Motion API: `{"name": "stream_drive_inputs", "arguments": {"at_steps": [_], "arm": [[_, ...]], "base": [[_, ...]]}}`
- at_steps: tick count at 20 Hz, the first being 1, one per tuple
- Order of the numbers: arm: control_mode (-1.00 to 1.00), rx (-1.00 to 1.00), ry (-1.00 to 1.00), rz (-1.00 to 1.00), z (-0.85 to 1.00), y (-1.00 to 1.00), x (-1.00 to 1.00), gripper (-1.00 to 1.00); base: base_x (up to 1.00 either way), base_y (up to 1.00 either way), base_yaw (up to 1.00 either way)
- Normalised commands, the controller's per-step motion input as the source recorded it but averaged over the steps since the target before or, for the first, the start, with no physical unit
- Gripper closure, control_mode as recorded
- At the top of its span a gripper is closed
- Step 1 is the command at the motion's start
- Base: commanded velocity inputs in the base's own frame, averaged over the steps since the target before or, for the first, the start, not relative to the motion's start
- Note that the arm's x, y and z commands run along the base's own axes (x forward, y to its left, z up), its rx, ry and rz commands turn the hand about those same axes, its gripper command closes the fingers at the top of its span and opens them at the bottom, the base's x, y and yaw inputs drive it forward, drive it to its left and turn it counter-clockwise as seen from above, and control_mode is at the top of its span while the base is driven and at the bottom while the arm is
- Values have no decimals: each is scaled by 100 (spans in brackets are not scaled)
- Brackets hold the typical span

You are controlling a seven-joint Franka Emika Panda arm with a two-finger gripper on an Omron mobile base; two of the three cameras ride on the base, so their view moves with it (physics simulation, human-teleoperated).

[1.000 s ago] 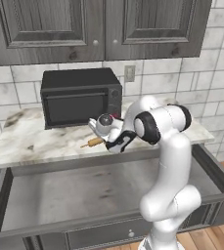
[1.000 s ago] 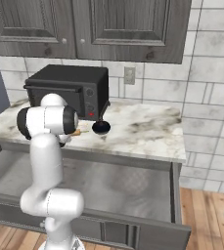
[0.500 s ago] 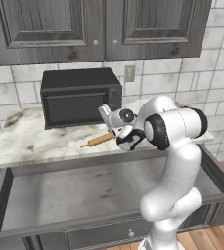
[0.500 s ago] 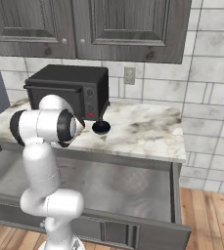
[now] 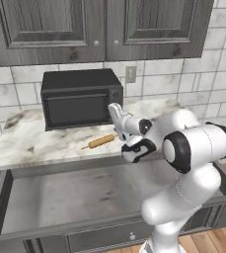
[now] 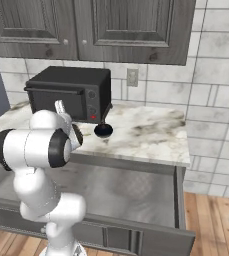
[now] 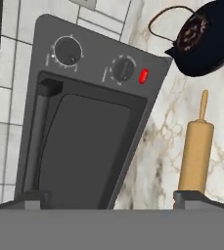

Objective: Pick the rolling pin from the drawer and place it on the counter.

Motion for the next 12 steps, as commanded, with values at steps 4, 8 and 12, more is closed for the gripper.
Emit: {"name": "stream_drive_inputs", "arguments": {"at_steps": [4, 8, 12], "arm": [[-100, 1, 0, 3, 100, -49, -47, -100], [-100, 0, 4, 0, 100, -47, -46, -100], [-100, 0, 9, 1, 100, -47, -36, -100]], "base": [[0, 0, 0], [0, 0, 0], [0, 0, 0]]}}
